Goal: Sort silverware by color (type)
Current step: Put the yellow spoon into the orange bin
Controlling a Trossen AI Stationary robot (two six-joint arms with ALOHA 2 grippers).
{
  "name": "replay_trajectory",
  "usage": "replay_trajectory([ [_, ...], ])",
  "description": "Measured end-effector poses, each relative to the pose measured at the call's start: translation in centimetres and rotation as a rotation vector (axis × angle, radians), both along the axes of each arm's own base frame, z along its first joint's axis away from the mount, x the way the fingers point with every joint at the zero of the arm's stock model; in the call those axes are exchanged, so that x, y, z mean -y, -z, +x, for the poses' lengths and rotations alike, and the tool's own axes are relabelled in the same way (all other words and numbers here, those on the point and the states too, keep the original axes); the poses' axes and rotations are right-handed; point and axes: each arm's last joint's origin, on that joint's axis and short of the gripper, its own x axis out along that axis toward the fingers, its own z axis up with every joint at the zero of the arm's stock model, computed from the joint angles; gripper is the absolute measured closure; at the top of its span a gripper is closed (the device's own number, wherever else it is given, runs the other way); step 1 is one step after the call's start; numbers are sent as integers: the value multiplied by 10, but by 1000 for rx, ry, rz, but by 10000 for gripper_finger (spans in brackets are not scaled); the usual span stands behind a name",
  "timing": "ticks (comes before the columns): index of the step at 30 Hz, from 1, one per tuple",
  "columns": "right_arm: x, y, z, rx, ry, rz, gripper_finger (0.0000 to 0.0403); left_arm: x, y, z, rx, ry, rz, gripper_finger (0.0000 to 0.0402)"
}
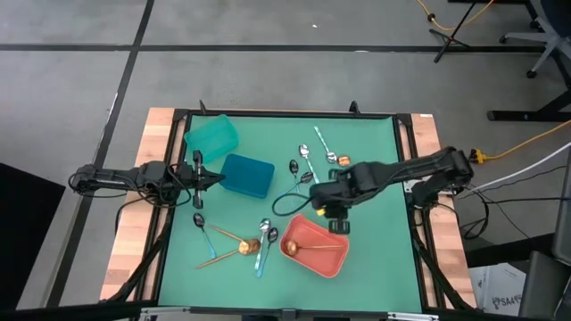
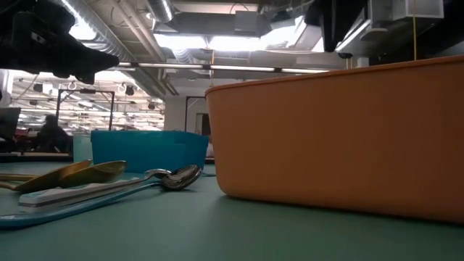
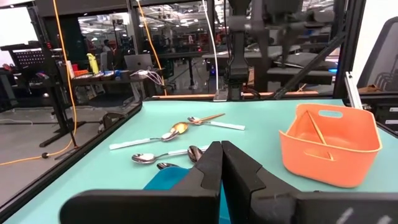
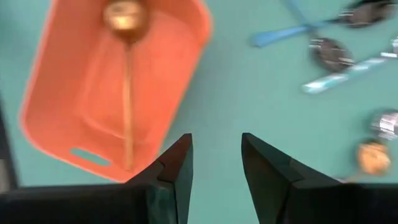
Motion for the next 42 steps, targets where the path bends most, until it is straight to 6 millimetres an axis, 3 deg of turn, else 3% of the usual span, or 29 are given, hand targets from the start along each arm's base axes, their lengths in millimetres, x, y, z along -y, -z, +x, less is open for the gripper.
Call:
replay_trajectory([
  [11,17,-40,-48,67,107,-150,276,0,0,0,0,0,0,401],
  [18,37,-35,-90,93,233,-167,276,0,0,0,0,0,0,401],
  [26,78,16,-130,118,465,-126,276,0,0,0,0,0,0,401],
  [36,120,111,-143,88,678,5,276,0,0,0,0,0,0,401],
  [42,133,146,-156,30,757,-6,276,0,0,0,0,0,0,401],
])
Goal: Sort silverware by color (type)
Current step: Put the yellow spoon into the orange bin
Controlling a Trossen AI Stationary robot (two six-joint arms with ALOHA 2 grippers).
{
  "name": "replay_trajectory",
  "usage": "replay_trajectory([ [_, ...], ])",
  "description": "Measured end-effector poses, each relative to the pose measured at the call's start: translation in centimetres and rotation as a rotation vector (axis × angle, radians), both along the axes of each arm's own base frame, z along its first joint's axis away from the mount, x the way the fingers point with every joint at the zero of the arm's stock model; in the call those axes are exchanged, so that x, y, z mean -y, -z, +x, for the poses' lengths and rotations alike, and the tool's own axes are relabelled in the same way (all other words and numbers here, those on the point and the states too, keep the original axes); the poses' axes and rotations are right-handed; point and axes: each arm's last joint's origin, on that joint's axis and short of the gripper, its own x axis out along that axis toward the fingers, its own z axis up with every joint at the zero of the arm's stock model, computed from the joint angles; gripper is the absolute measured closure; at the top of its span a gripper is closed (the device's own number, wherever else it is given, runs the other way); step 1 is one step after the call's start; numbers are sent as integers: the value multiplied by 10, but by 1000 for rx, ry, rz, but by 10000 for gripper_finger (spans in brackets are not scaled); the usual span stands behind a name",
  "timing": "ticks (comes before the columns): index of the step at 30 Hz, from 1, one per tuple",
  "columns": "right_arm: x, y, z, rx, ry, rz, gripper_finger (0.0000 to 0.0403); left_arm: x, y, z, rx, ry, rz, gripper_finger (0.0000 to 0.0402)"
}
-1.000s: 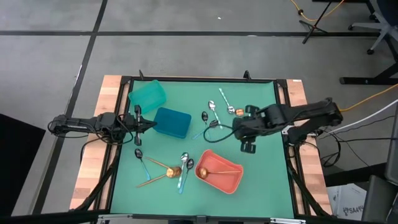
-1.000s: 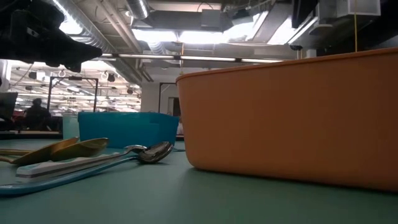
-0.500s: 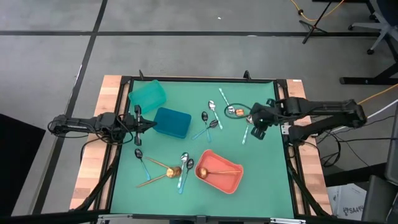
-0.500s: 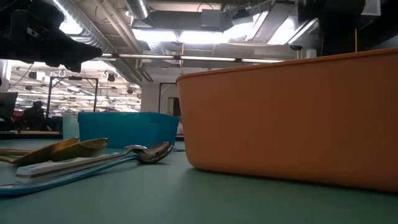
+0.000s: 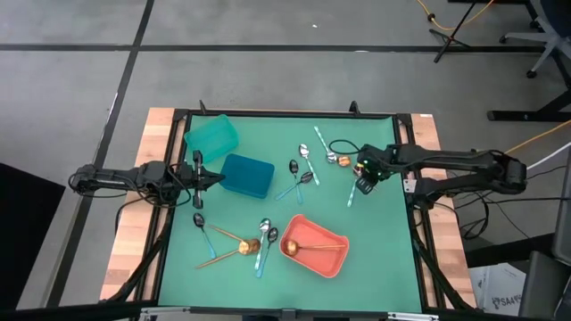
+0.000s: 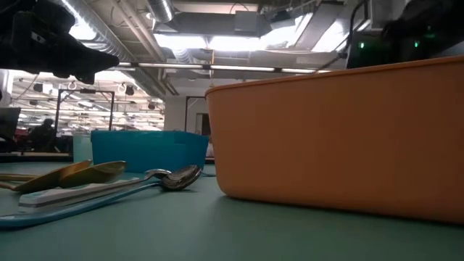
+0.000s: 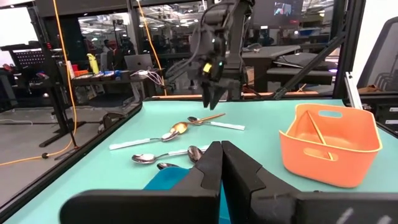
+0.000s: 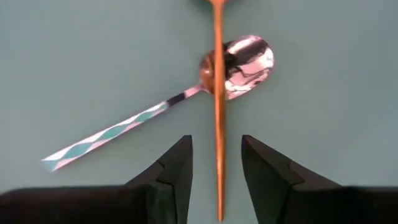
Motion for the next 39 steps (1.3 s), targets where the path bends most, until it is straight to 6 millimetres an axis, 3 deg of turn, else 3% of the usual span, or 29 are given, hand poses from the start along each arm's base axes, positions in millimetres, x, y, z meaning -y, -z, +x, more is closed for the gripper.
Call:
replay_trajectory([
  [6,6,13,-6,4,27,-11,276,0,0,0,0,0,0,401],
  [28,8,13,1,76,-62,-34,276,0,0,0,0,0,0,401],
  [39,12,38,11,-57,-60,7,276,0,0,0,0,0,0,401],
])
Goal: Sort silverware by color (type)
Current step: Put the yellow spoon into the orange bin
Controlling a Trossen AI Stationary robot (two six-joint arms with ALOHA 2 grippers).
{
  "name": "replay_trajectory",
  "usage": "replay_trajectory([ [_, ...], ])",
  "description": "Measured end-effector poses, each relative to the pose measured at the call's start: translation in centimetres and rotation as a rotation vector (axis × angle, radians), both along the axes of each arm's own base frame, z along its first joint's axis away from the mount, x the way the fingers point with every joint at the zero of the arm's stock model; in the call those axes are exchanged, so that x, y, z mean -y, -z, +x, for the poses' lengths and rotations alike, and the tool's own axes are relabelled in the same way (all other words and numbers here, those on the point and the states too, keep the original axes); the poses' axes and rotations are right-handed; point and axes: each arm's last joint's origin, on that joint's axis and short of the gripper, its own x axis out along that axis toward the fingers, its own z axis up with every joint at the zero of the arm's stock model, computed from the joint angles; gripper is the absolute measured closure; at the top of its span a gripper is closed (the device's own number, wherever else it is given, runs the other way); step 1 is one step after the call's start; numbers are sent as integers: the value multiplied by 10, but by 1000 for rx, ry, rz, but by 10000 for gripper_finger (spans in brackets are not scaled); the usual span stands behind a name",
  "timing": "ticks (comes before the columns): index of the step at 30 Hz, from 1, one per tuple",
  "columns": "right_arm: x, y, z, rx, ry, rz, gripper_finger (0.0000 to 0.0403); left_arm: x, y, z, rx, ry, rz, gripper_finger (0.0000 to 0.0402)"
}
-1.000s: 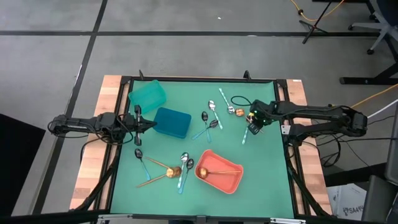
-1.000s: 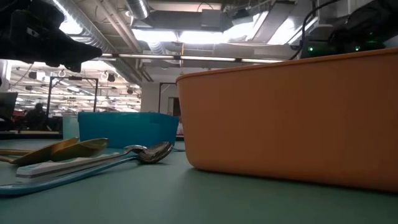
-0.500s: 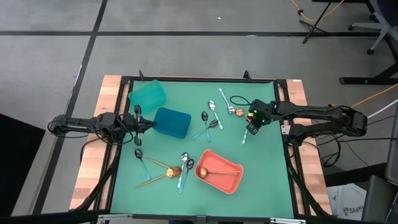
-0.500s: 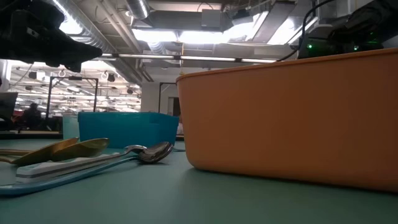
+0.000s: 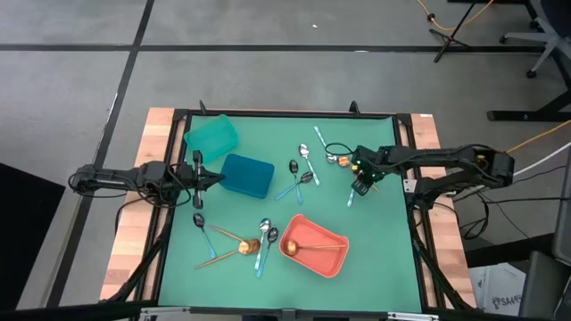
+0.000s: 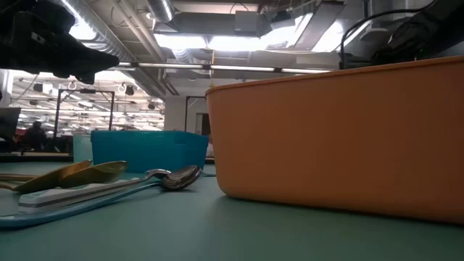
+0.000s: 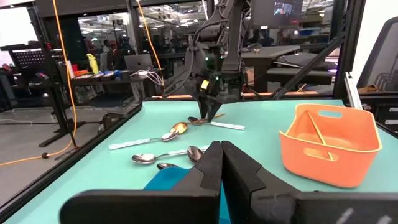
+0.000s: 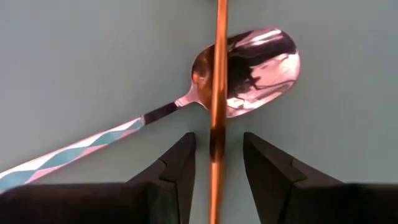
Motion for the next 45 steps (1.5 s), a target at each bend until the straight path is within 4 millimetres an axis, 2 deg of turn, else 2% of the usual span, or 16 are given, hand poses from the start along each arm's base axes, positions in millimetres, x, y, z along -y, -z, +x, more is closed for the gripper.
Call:
replay_trajectory([
  [9,1,5,2,-23,0,7,281,0,0,0,0,0,0,401],
  [17,1,5,2,-18,4,14,343,0,0,0,0,1,0,401],
  [22,0,5,2,-12,5,28,364,0,0,0,0,0,0,401],
  [36,0,6,2,-17,8,28,370,0,0,0,0,0,0,401],
  [40,1,1,5,-13,6,31,373,0,0,0,0,0,0,401],
  [45,4,-13,12,-19,-4,33,398,0,0,0,0,0,0,401],
])
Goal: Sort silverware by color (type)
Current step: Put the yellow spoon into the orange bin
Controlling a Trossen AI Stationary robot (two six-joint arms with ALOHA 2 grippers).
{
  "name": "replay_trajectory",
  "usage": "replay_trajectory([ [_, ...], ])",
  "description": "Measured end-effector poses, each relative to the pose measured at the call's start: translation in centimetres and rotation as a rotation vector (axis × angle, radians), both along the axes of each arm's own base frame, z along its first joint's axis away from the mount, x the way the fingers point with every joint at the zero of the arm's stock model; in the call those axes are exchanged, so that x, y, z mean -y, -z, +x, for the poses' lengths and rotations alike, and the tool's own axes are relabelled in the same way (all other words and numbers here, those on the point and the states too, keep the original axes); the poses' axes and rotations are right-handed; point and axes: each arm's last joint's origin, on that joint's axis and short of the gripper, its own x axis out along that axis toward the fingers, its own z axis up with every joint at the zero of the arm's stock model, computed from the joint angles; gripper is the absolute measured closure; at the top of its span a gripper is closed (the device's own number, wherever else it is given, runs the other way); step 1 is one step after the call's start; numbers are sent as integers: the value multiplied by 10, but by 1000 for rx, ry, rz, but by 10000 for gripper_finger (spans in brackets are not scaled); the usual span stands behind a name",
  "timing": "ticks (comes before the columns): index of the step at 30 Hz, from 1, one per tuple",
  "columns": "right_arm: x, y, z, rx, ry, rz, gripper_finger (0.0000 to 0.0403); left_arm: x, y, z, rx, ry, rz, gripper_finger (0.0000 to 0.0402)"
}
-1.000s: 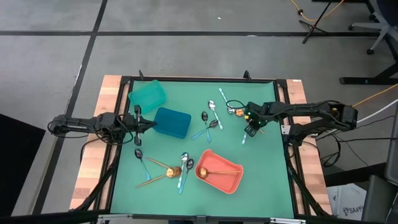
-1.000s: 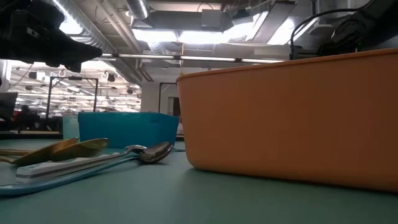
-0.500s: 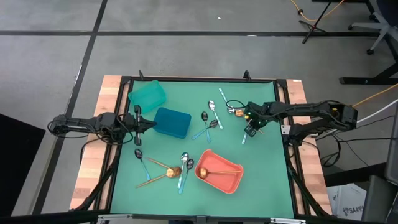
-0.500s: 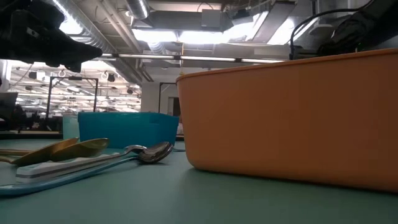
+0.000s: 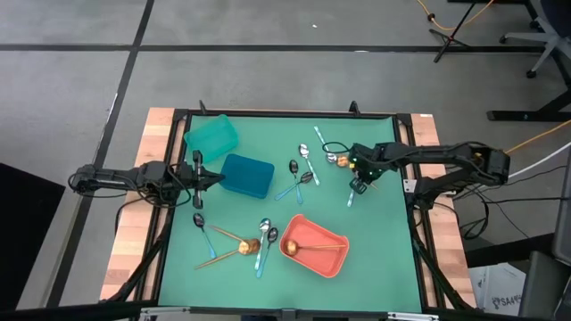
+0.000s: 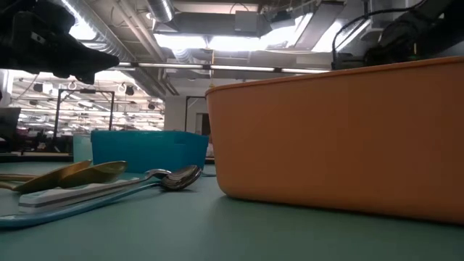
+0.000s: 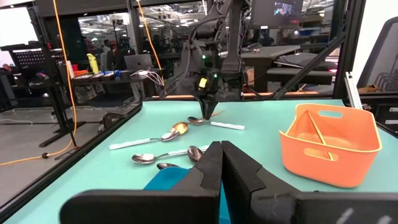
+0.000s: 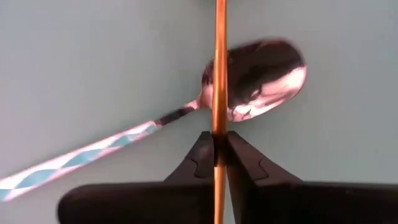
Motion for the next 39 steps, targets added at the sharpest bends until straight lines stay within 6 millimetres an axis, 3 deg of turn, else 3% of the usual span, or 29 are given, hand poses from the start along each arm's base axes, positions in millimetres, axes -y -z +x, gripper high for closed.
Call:
replay_trajectory([
  [10,4,-40,15,1,-32,23,399,0,0,0,0,0,0,401],
  [16,-11,-80,37,90,-133,10,400,0,0,0,0,0,0,401],
  [23,-55,-135,64,272,-276,-8,401,0,0,0,0,0,0,401],
  [28,-93,-165,70,384,-339,29,401,0,0,0,0,0,0,401],
  [34,-133,-177,67,445,-396,154,401,0,0,0,0,0,0,401],
  [39,-160,-170,67,401,-414,273,401,0,0,0,1,0,0,401],
])
